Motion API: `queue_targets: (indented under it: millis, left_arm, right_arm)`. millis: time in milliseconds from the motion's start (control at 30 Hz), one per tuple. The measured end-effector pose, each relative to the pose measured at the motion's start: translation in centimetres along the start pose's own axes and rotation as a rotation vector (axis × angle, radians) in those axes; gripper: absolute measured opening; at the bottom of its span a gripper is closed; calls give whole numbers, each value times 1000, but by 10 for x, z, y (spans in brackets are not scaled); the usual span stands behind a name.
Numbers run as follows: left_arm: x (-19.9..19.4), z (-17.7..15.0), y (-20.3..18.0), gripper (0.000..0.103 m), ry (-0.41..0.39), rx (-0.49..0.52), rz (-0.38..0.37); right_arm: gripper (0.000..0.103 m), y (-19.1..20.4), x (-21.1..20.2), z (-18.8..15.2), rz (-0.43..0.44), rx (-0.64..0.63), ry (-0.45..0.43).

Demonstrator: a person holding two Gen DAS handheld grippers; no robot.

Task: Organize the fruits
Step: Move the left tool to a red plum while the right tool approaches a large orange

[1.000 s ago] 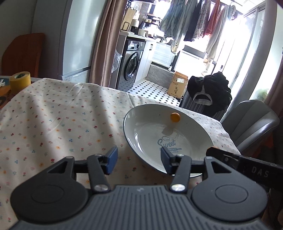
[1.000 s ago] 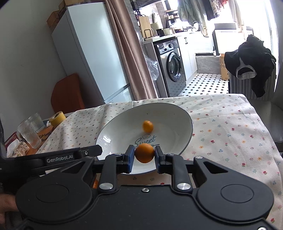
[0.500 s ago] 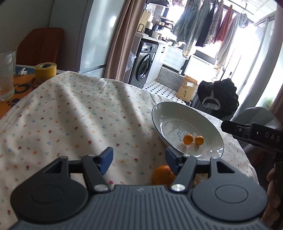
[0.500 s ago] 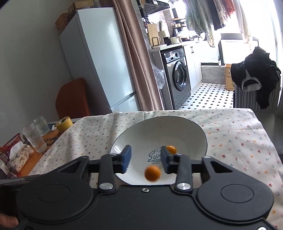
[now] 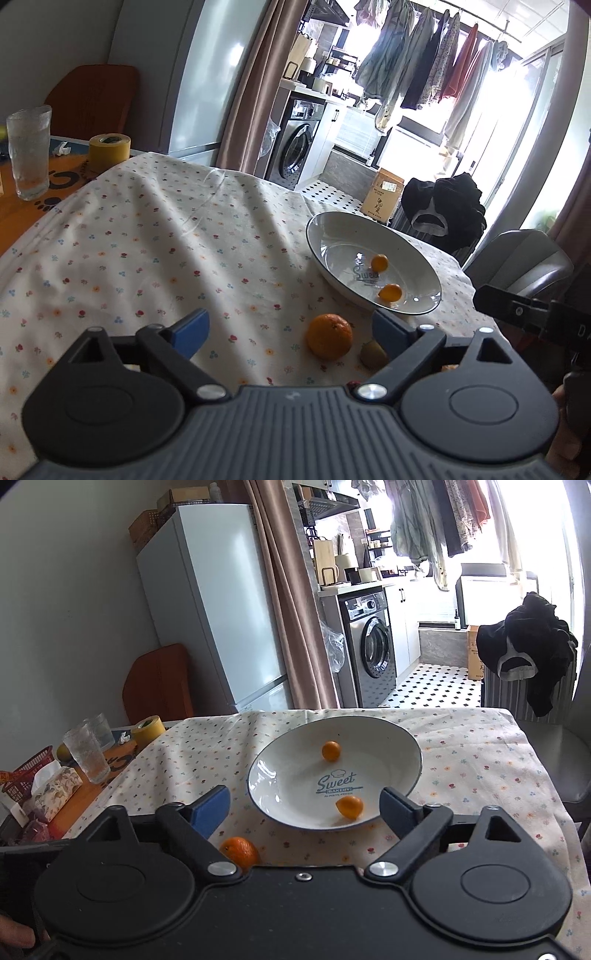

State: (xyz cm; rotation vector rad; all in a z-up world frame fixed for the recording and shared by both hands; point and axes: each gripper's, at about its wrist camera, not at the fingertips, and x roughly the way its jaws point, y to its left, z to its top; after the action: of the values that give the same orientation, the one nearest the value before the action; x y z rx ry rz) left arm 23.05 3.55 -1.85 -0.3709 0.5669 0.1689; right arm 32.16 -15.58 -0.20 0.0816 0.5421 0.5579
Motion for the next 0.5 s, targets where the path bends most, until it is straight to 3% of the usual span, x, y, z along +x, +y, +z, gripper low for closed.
queue_targets:
  millis: [167,500]
  left_arm:
    - [-17,-3,-3,95,-7,-1,-29]
    - [-46,-19,-11,95,-17,24,-44]
  right_arm:
    - [103,-6,-23,-10,5,35,-5]
    - [103,-1,-65,-32,1,9,-30]
